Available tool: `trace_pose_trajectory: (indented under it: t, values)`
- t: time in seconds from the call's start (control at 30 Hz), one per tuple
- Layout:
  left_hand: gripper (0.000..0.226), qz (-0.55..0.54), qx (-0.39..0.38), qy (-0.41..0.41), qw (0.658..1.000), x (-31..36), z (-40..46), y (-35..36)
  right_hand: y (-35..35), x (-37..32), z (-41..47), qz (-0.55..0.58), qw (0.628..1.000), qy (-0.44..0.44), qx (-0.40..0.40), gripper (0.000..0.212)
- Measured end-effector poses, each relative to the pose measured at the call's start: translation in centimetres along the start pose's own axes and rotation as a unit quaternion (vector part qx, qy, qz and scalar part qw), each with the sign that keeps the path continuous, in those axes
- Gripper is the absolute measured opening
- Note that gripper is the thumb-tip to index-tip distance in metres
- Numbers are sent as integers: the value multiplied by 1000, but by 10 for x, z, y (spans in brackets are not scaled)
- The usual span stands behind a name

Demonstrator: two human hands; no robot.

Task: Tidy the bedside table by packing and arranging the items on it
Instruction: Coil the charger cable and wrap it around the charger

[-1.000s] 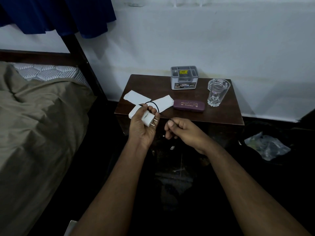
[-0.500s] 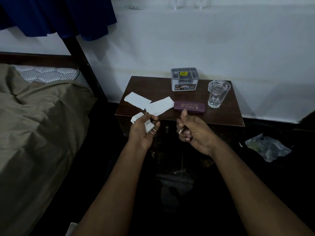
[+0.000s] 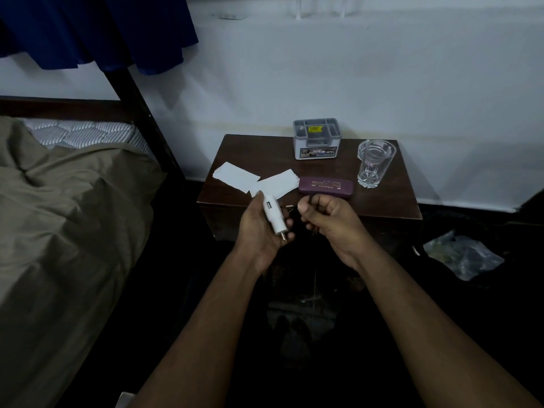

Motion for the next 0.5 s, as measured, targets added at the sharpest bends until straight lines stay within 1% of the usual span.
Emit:
trace_pose_trajectory:
  t: [0.07,0.13,0.2,0.3,0.4,0.5]
  values:
    - [49,32,11,26,999,2,1,-1,-6,-3,1,4,999,-11,30,10]
    - [51,63,30,50,996,4,3,-4,-11,-4,1,6,999,-11,52,9]
    - [61,90,43,68,993,5,4,-6,-14,-5,1,15,998,-6,63,7]
    - [72,99,36,81,991,4,3,-2,-14,-3,2,17,998,-4,66,7]
    - [67,103,23,92,990,4,4,0,-17,-1,3,10,997,-6,75,11]
    - [60,91,7,87,992,2,4,4,-20,0,3,-3,996,-7,87,20]
Point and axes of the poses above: each hand's wrist, its own z-axis towards the middle knuckle, its own y-axis out of the palm, x = y × z, the point moved 9 cm from there along z, towards the middle knuckle, and after that the axes turned 14 degrees about z, right-handed, at the moved point
